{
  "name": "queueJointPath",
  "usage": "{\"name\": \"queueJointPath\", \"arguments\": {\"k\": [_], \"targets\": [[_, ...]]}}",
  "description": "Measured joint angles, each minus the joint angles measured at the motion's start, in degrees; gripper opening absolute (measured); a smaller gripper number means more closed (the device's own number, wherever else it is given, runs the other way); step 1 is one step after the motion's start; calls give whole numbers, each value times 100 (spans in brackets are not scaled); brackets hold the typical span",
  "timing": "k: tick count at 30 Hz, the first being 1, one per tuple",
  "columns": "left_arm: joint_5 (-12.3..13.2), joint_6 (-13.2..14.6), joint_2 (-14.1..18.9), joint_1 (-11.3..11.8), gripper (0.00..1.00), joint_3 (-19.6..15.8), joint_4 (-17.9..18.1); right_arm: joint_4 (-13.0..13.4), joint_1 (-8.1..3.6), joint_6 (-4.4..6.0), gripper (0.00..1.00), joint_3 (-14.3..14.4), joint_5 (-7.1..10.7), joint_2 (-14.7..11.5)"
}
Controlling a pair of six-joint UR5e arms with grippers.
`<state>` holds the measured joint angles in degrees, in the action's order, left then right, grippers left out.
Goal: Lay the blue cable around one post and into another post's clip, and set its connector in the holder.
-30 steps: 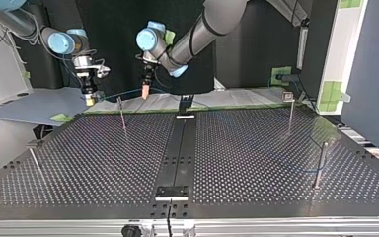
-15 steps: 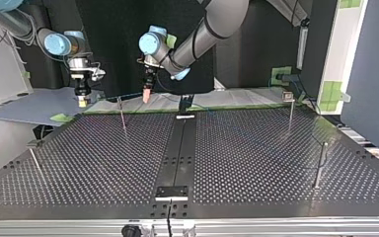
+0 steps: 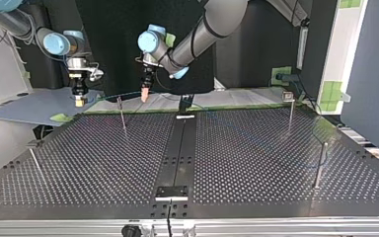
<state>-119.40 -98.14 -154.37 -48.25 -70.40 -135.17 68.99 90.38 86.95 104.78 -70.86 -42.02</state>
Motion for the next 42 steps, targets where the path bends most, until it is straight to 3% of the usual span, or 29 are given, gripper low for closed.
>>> {"name": "queueJointPath", "arguments": {"k": [7,14,20,42], "targets": [[7,-3,0,-2,2,-3,-2,117,-90,38,0,7,-46,232],[16,7,1,7,2,-1,3,147,-269,297,0,-82,-42,316],[32,18,-17,22,2,9,24,188,-375,438,0,-122,-41,326],[47,30,-140,-69,2,30,58,179,-372,397,0,-127,-9,365]]}}
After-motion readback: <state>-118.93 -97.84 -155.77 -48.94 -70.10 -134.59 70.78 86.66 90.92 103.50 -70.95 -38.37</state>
